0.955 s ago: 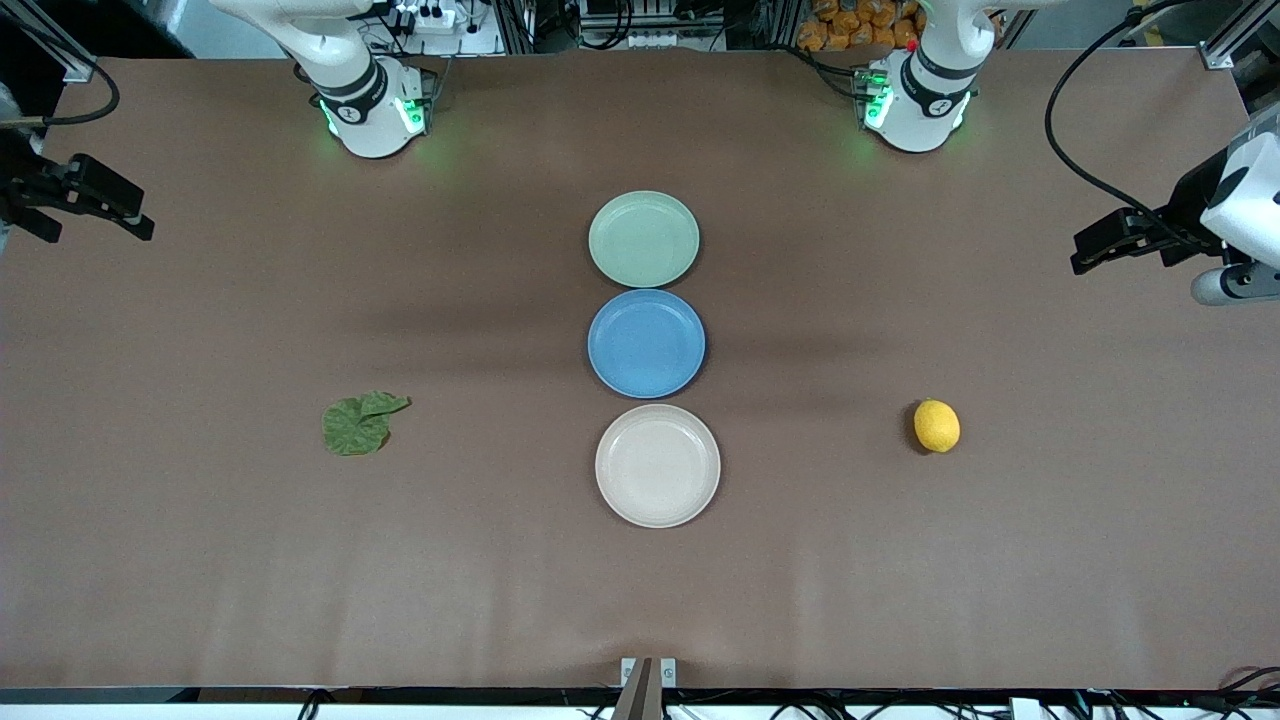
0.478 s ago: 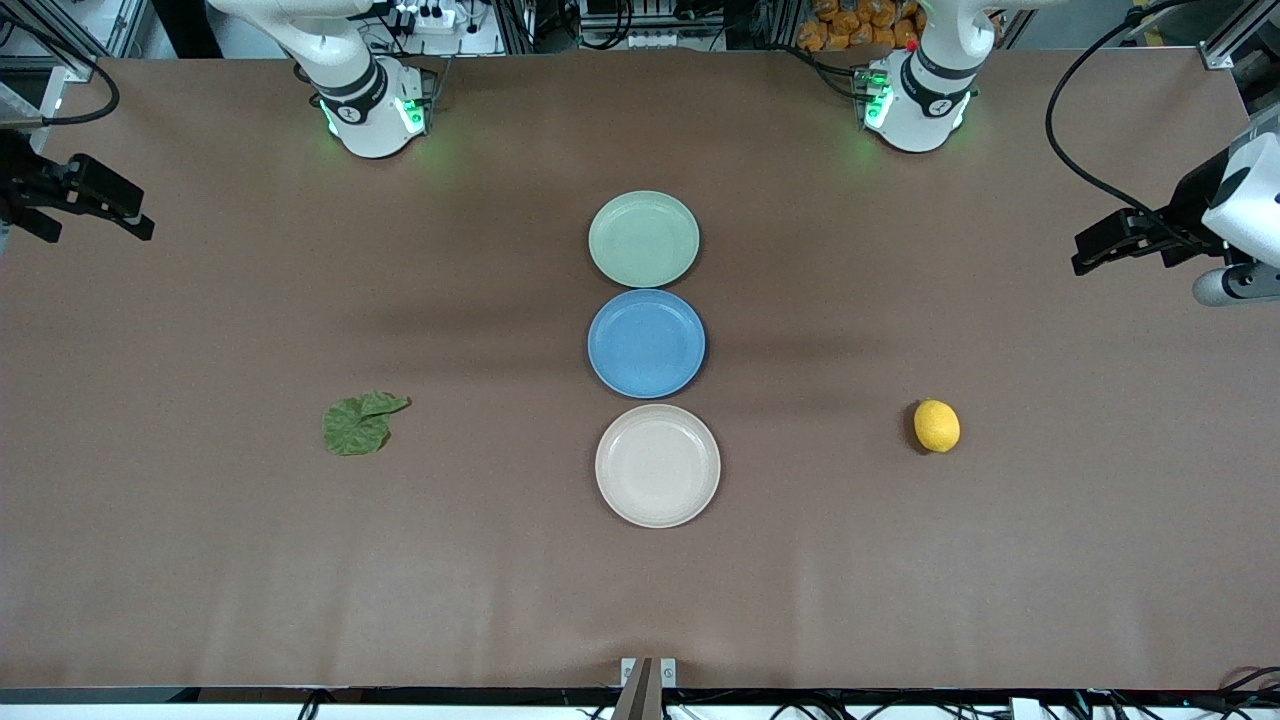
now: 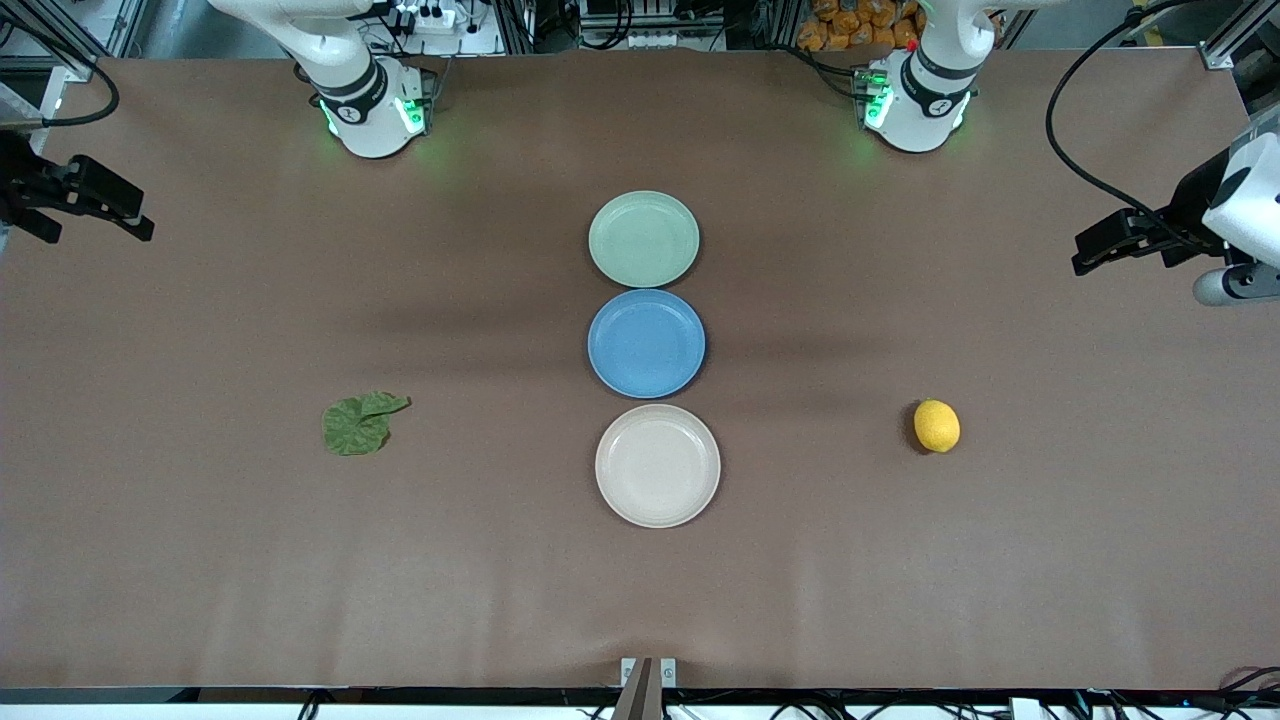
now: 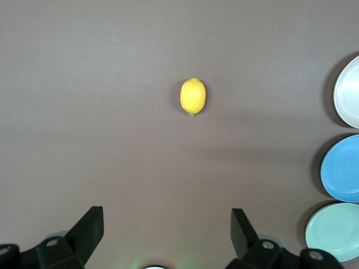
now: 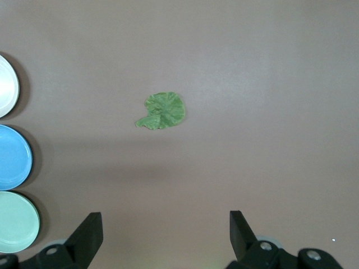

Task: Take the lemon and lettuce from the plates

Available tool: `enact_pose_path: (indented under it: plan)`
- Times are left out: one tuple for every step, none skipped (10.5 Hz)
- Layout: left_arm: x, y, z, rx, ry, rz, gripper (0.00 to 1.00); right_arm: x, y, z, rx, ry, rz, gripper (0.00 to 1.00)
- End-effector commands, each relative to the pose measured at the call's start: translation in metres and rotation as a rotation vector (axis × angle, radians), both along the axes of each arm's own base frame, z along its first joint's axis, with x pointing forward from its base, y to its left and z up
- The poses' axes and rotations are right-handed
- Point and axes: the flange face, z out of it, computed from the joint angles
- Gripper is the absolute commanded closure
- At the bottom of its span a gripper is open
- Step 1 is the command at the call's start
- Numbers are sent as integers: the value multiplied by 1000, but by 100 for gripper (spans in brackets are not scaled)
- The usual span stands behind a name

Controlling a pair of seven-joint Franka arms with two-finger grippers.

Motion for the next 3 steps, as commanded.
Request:
enact_pose_path:
  plan:
    - [0,1,3,-9,-10,8,0,2,-3,4,11,-3,-11,0]
    - [0,1,3,-9,-10,8,0,1,-3,4,11,-2,-11,0]
    - [0,1,3,-9,-10,8,0,1,-3,4,11,-2,-11,0]
